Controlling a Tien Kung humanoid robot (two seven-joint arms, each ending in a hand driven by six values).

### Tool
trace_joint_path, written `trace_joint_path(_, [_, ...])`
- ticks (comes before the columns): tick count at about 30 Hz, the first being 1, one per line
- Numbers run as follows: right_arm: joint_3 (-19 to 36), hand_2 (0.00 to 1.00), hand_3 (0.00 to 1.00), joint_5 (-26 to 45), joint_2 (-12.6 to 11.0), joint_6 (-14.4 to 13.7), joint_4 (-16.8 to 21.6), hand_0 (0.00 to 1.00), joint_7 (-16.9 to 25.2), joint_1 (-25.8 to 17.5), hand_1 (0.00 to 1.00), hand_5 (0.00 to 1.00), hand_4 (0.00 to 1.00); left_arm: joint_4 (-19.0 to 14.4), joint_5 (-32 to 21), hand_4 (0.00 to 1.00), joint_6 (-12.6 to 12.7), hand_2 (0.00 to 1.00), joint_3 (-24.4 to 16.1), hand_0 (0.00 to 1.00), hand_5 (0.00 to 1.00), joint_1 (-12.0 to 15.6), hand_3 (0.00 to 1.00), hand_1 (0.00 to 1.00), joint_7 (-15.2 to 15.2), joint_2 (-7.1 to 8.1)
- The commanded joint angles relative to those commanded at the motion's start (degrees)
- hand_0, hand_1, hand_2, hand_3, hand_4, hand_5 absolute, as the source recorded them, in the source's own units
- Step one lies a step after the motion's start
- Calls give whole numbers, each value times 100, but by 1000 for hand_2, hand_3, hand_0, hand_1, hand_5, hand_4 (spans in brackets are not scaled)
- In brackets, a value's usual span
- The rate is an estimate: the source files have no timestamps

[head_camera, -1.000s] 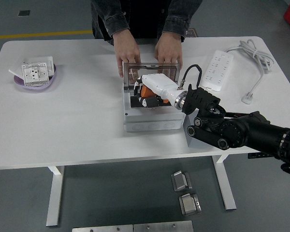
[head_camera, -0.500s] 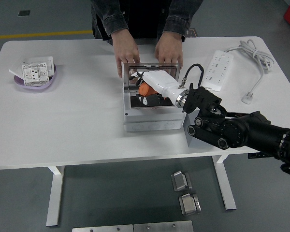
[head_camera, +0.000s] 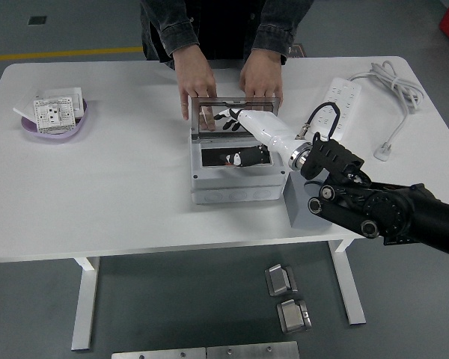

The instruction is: Pick up the cylinder from the cube,place it in the box,flap close box

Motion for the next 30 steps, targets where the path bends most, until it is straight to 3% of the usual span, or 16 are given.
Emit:
trace_joint_path(4, [492, 694, 840, -238, -349, 219, 619, 728, -190, -24, 657, 250, 850, 2, 1, 643, 1, 586, -13, 689, 349, 21, 666, 672, 0, -5])
trace_joint_path(8, [847, 701, 839, -229, -456, 335, 1006, 710, -231, 226, 653, 265, 847, 1, 1, 641, 2, 586, -13, 689, 349, 13, 666, 672, -1, -3])
trace_joint_path(13, [685, 705, 840, 119, -325, 364, 598, 713, -109, 680, 653, 283, 843, -3, -3, 640, -1, 586, 5, 689, 349, -8, 665, 672, 1, 6])
trace_joint_path(18, [76, 709, 837, 732, 86, 302, -134, 720, 140, 1155, 655, 283, 841, -8, 5, 635, 2, 585, 42, 689, 344, -50, 663, 671, 2, 41])
trace_joint_path(26, [-830, 711, 835, 1685, 513, 290, -1171, 721, 405, 1383, 655, 288, 833, -17, 27, 632, 2, 585, 80, 690, 345, -120, 662, 671, 1, 60])
trace_joint_path(30, [-1069, 712, 834, 1985, 605, 273, -1407, 723, 497, 1357, 655, 304, 835, -23, 55, 626, 5, 585, 77, 689, 353, -155, 662, 671, -3, 67])
